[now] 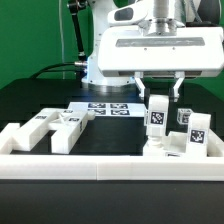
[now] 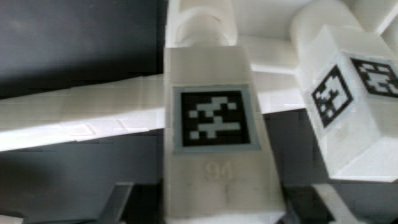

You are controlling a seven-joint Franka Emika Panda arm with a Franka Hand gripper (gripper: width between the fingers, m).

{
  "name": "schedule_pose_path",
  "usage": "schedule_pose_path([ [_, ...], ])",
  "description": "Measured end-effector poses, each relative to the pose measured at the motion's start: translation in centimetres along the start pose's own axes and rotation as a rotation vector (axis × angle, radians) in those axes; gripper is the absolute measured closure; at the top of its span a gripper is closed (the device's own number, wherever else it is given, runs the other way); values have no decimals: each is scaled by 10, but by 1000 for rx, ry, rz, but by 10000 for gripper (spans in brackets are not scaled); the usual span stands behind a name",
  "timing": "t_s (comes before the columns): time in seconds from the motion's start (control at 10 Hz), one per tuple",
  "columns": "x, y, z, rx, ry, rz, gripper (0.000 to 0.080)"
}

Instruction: Assemble chair

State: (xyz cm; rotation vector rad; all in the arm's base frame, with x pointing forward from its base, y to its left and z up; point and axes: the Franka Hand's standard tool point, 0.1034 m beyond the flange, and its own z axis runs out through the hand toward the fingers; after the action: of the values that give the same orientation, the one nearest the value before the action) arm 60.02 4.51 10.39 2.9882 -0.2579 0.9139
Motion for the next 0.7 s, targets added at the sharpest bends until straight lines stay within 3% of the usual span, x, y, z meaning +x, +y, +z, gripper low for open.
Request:
schedule_pose_path([
  [0.3,-9,0,7,-6,-13,-7,509],
  [0.7,-6,4,10,-12,42,-33,509],
])
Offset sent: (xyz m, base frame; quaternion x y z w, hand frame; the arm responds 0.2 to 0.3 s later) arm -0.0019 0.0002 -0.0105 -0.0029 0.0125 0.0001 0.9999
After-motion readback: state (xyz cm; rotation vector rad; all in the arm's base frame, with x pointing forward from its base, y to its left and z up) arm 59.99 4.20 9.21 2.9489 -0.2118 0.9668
